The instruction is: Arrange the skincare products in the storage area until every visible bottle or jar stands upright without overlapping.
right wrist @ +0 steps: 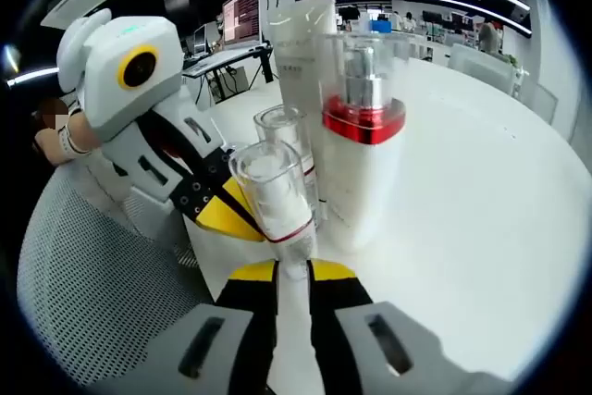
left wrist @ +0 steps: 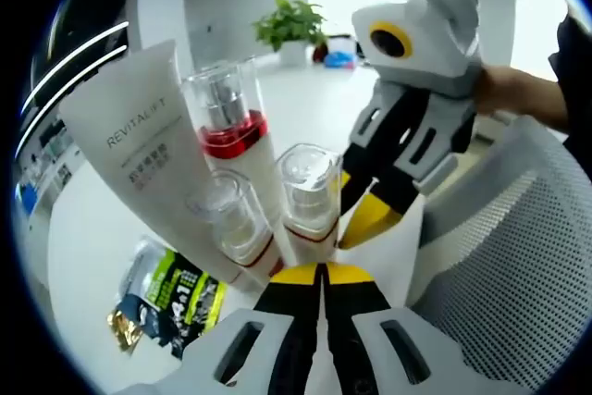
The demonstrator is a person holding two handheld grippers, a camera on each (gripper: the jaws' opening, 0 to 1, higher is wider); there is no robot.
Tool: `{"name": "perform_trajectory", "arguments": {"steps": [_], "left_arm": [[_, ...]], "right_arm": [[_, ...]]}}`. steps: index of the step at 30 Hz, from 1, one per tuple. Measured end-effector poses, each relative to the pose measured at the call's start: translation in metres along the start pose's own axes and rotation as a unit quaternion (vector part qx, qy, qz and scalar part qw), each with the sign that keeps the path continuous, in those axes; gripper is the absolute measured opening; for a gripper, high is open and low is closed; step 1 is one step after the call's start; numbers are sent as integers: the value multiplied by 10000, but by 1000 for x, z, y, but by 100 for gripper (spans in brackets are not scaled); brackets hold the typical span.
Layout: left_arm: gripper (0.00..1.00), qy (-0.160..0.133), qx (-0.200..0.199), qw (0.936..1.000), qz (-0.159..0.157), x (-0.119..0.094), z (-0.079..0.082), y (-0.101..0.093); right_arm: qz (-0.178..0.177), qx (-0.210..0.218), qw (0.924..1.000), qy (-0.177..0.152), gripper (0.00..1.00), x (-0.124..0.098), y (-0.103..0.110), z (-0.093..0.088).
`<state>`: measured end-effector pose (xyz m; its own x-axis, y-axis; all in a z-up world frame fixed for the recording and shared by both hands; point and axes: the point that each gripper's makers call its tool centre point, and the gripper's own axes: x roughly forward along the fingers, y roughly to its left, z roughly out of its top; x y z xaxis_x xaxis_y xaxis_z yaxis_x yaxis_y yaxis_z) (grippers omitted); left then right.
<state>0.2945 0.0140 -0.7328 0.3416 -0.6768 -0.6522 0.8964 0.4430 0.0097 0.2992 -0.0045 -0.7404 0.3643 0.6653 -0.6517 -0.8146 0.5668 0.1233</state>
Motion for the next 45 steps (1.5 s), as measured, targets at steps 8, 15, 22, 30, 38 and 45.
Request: {"name": "perform_trajectory", "arguments": {"steps": [8, 15, 22, 30, 38, 45], "left_arm": [[0, -37, 9, 10000, 76, 0, 1, 3], [0, -64, -30, 10000, 14, 0, 2, 1], [0, 167, -217, 9993, 268, -7, -11, 17], [0, 304, -313, 9971, 625, -10, -17, 32], [2, 334, -202, 9965, 733, -8, -17, 37], [2, 305, -158, 9968, 725, -7, -15, 37]], "right_arm": [[-69, 58, 10000, -17, 10, 2, -2, 2], [-148, 38, 9999, -1, 9, 4, -6, 3], [-149, -24, 9999, 71, 14, 5, -3, 1], [-187, 11, 9998, 41, 16, 5, -5, 5], [-189, 35, 9998, 9, 17, 7, -5, 7], [-229, 91, 9997, 1, 16, 7, -9, 8]]}}
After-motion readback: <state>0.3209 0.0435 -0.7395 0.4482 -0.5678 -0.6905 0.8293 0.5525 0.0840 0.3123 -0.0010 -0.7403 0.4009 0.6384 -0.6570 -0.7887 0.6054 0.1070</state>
